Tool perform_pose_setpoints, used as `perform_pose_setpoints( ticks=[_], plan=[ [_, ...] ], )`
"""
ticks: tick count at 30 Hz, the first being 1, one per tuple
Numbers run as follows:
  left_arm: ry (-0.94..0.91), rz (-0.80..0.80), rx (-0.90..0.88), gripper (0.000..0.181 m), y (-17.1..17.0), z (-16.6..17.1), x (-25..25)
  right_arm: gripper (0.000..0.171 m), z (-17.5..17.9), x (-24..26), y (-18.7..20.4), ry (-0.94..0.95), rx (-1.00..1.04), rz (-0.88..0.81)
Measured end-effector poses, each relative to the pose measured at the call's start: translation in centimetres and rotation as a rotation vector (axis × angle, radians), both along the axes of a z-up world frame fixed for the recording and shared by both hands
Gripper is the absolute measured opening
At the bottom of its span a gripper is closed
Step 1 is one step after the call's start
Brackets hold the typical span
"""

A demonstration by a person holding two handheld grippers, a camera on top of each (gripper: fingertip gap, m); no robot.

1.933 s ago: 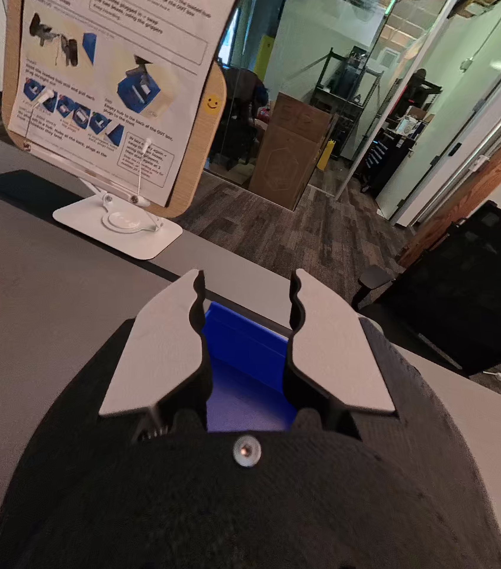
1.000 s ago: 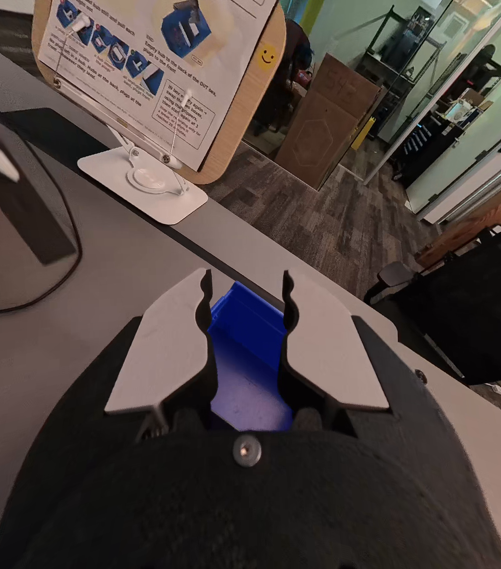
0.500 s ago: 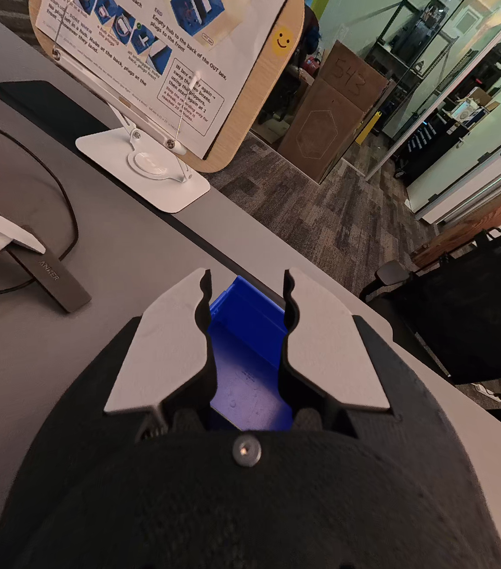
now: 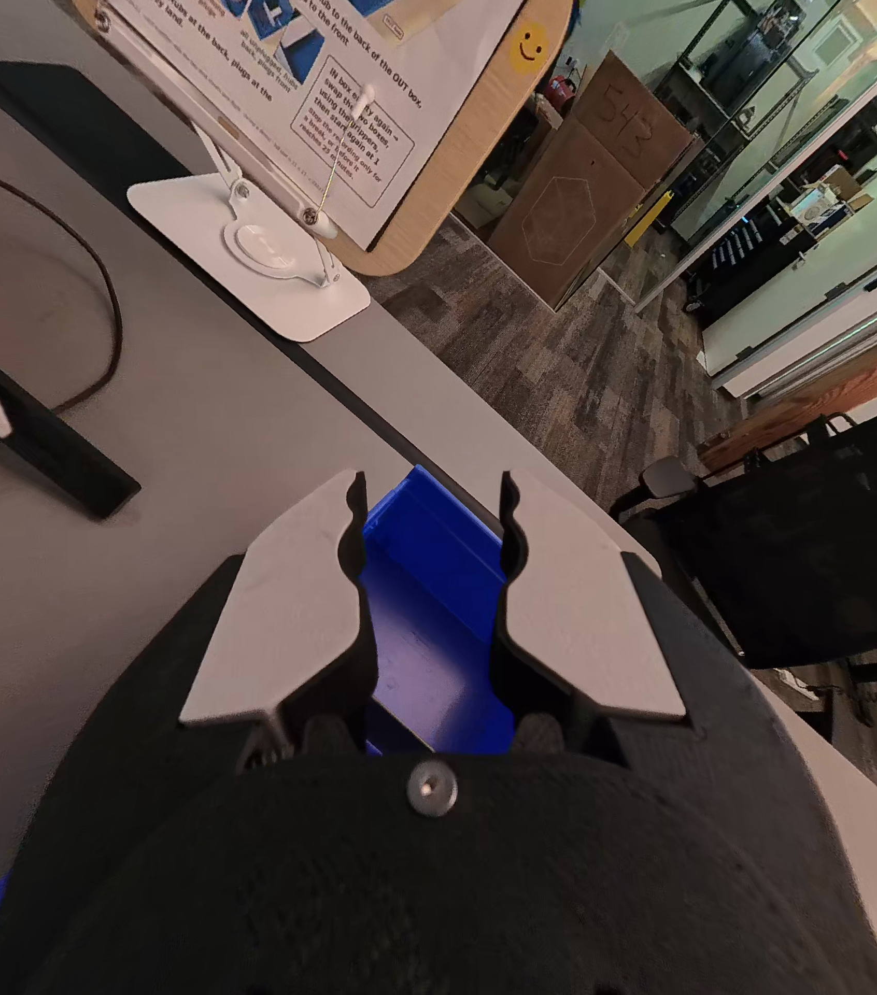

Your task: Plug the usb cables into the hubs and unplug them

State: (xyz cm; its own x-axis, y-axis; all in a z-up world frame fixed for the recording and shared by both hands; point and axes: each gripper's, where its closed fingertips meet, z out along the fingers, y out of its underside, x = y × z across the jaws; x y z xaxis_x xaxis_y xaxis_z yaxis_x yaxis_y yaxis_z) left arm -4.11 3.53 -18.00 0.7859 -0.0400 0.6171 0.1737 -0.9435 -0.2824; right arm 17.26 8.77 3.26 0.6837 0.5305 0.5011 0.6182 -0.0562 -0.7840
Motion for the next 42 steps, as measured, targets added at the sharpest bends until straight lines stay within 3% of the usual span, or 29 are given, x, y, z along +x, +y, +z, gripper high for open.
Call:
perform_pose_setpoints(
  ticks=[5,11,16,20,22,26,29,32,36,42],
  plan=[
    [0.237,-0.111,-0.06,0.052,-1.3,0.2,-3.2,0.049,0.3,-0.4,-0.4,-0.018,0.02,0.017],
    [0.213,-0.136,-0.006,0.041,-2.1,2.1,-3.6,0.05,-0.5,-2.5,-0.7,-0.059,0.017,0.099],
    [0.148,-0.13,0.013,0.034,-3.3,1.9,-4.0,0.052,-3.3,-10.1,-3.1,-0.074,-0.055,0.414],
    [0.069,-0.073,0.235,0.028,-2.2,5.3,-4.3,0.044,-8.5,-18.2,-6.9,-0.154,-0.143,0.707],
    [0.078,-0.038,0.392,0.028,-1.7,7.4,-5.2,0.04,-12.3,-20.6,-8.1,-0.227,-0.213,0.773],
    [0.02,0.034,0.665,0.03,-2.1,11.4,-6.4,0.033,-17.1,-23.4,-8.5,-0.187,-0.354,0.772],
    [-0.059,0.079,0.824,0.033,-3.1,13.7,-7.0,0.035,-19.3,-24.2,-7.8,-0.254,-0.279,0.726],
    [-0.162,0.104,0.964,0.037,-4.6,16.3,-7.4,0.04,-20.0,-24.7,-6.3,-0.322,-0.122,0.655],
    [-0.302,0.164,1.168,0.041,-7.0,19.9,-8.8,0.048,-21.1,-24.2,-4.5,-0.356,-0.113,0.56],
    [-0.572,0.193,1.317,0.048,-10.2,22.8,-9.9,0.031,-21.9,-24.0,-4.2,-0.166,-0.342,0.499]
  ],
)
